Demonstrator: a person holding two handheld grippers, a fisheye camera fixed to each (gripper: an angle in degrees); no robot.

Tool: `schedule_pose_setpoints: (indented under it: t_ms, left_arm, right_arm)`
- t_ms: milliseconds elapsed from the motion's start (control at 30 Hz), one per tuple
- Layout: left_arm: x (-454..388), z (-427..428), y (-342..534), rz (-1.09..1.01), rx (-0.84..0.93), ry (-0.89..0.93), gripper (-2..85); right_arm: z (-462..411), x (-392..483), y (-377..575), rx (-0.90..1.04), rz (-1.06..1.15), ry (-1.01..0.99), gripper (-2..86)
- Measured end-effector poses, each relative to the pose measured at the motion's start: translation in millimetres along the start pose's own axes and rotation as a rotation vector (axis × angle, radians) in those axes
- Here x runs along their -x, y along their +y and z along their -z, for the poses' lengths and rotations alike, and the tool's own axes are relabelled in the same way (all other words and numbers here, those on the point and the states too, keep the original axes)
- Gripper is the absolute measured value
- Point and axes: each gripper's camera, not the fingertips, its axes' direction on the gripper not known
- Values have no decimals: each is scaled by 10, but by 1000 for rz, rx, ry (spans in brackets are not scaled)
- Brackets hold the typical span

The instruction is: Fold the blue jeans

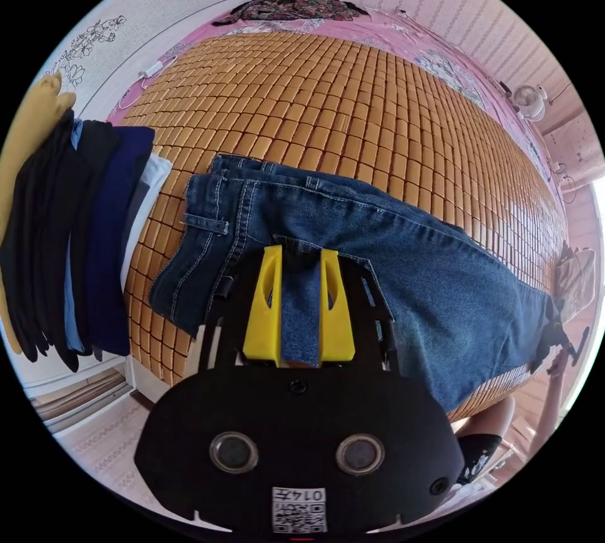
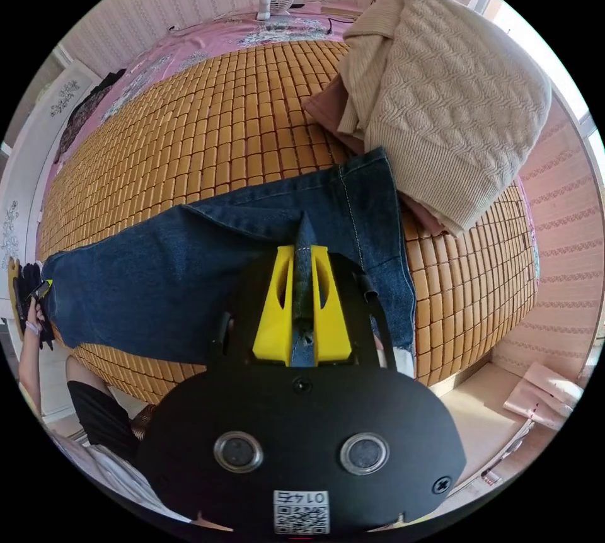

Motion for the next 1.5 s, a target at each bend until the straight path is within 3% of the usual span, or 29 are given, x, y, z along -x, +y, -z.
schedule_pose_setpoints:
  t_ms: [233, 367, 433, 533, 667, 733, 933, 1133, 1333, 1500]
  left_arm:
    - [334, 358, 120, -73, -96, 116, -4]
    - [863, 952, 618, -56, -347, 304, -7]
    - [1141, 1132, 1008, -49, -443, 383, -5]
    - [1534, 1104, 1729, 56, -427, 400, -2]
    - [2019, 728, 2554, 327, -283, 376, -8]
    - [2154, 718, 2723, 417, -295, 372, -9]
    - [1826, 842, 2175, 179, -271, 265, -10]
    - [1155, 505, 1298, -21, -224, 239, -10]
    - [438, -233, 573, -106, -68, 151, -10]
    - [31, -368, 393, -185, -57, -55, -10]
  right_arm:
    - [1053, -340, 562, -396, -8, -185, 43]
    - [1633, -563, 1307, -640, 33, -249, 44]
    - [1705, -662, 1662, -667, 25, -253, 45]
    - [1511, -755, 2203, -589, 22, -251, 49]
    - [833, -948, 2681, -312, -185, -283, 61]
    - [674, -966, 2760, -231, -220, -254, 63]
    - [825, -909, 2396, -220, -149, -161, 79]
    - [1144, -1309, 2135, -335, -331, -144, 35]
    - [780, -678, 1240, -167, -111, -55, 3]
    - [175, -140, 345, -79, -97, -207, -2]
